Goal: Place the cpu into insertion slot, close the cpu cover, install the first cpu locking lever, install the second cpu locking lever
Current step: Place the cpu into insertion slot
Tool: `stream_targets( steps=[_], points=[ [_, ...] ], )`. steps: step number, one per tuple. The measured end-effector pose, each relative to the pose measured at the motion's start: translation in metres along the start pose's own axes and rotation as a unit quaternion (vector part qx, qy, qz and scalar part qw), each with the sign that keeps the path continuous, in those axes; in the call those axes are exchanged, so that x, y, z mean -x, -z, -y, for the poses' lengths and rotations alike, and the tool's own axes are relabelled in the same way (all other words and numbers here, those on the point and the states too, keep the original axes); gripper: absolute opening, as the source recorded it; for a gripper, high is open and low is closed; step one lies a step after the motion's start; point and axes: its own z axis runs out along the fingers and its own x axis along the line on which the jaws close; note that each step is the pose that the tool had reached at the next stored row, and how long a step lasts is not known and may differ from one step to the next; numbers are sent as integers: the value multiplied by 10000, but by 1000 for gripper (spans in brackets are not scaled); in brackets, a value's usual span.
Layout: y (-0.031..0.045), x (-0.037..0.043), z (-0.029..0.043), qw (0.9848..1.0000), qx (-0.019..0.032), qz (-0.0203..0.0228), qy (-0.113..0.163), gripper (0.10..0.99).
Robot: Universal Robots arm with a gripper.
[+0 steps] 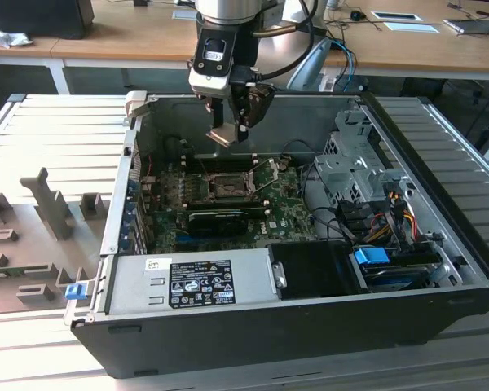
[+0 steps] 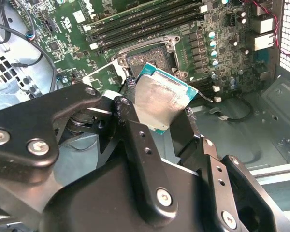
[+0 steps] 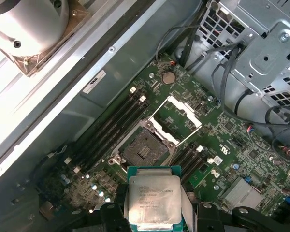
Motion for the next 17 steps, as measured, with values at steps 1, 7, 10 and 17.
stream_targets(
  steps=[1,7,10,17],
  points=[
    [-1,0,0,10000,1,3,-39,525],
    [-7,0,1,9994,6,27,-333,525],
    [-8,0,1,9990,7,36,-437,525],
    [-11,0,1,9978,11,55,-662,525]
  ],
)
